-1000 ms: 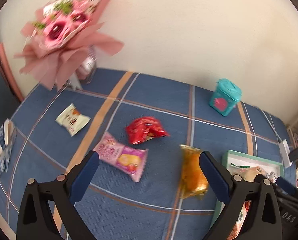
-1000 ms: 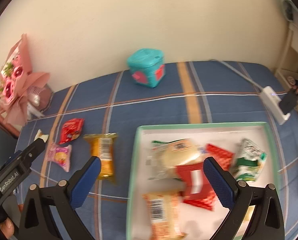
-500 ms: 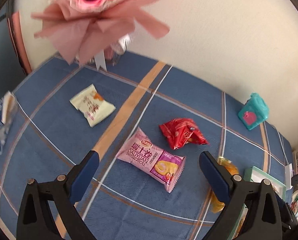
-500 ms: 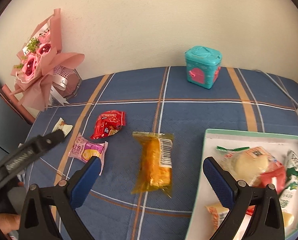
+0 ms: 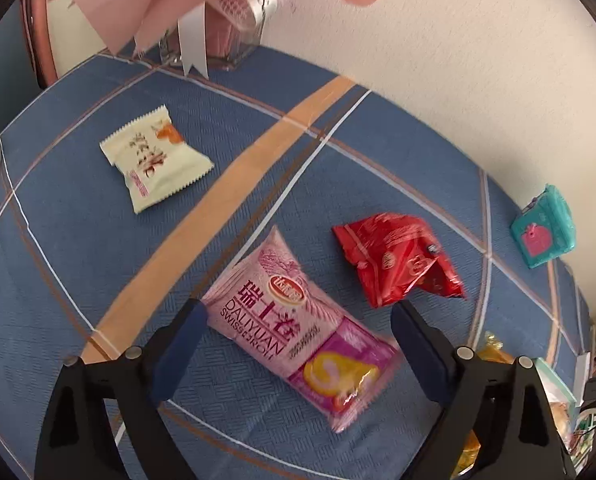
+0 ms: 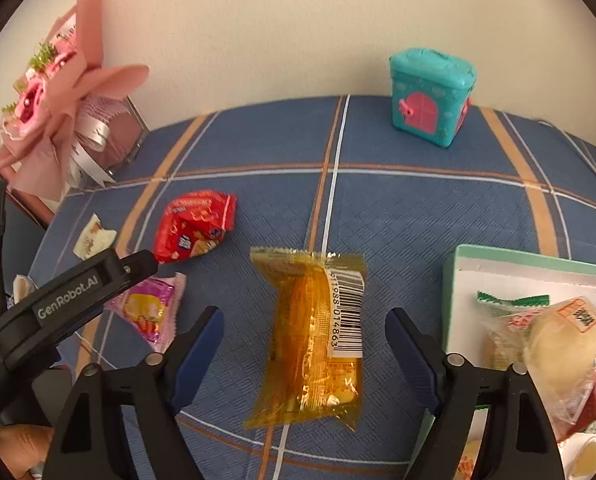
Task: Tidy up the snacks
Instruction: 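Grasp the pink swiss roll pack with the left tool while the right tool grasps the yellow bread pack, then carry the swiss roll with the left tool while the right tool carries the bread pack to the tray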
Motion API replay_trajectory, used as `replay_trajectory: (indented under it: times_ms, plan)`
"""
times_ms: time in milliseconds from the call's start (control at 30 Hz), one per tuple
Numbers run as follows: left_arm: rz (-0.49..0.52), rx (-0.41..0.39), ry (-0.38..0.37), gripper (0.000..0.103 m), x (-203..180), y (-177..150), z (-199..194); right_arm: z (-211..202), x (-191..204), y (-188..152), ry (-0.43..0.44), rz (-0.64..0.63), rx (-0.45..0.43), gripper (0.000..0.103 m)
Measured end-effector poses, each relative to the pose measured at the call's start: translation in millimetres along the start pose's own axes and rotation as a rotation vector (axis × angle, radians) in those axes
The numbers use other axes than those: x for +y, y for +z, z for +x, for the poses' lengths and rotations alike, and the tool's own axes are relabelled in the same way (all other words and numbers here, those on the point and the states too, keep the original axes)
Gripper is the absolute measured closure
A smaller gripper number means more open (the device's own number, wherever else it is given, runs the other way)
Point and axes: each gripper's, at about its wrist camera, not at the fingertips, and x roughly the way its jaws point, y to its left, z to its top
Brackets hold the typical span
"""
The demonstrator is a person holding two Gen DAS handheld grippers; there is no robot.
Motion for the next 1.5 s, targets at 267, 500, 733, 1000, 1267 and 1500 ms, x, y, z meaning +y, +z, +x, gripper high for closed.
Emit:
replay_trajectory:
  times_ms: [267, 500, 733, 1000, 1267, 1500]
  plan:
    - [0.005, 0.052, -0.012, 0.048, 0.0, -5.7, 6.8, 9.3, -0.5, -6.2, -0.013, 0.000, 0.036, 0.048]
    - [0.018, 0.067, -0.056, 0.064, -9.0, -14.1, -5.8, 3.2, -6.7, -11.5, -0.015, 0.021, 0.057, 0.062]
    - [0.015, 0.052, -0.091, 0.064, -14.6, -23.9, -37.7, -18.6, -3.1, -15.1, -0.013, 0.031, 0.060, 0.063]
    - [0.045, 0.043, -0.135, 0.064, -34.9, -40.5, -74.8, -58.1, 1.4, -23.7, -0.041, 0.032, 0.041, 0.063]
    - [0.140, 0.025, -0.160, 0.064, -68.5, -68.1, -100.3, -100.2, -18.1, -42.8, -0.055, 0.056, 0.008, 0.063]
    - [0.253, 0.006, -0.200, 0.064, -109.0, -92.0, -125.9, -128.8, -60.8, -61.8, -0.097, 0.125, 0.006, 0.063]
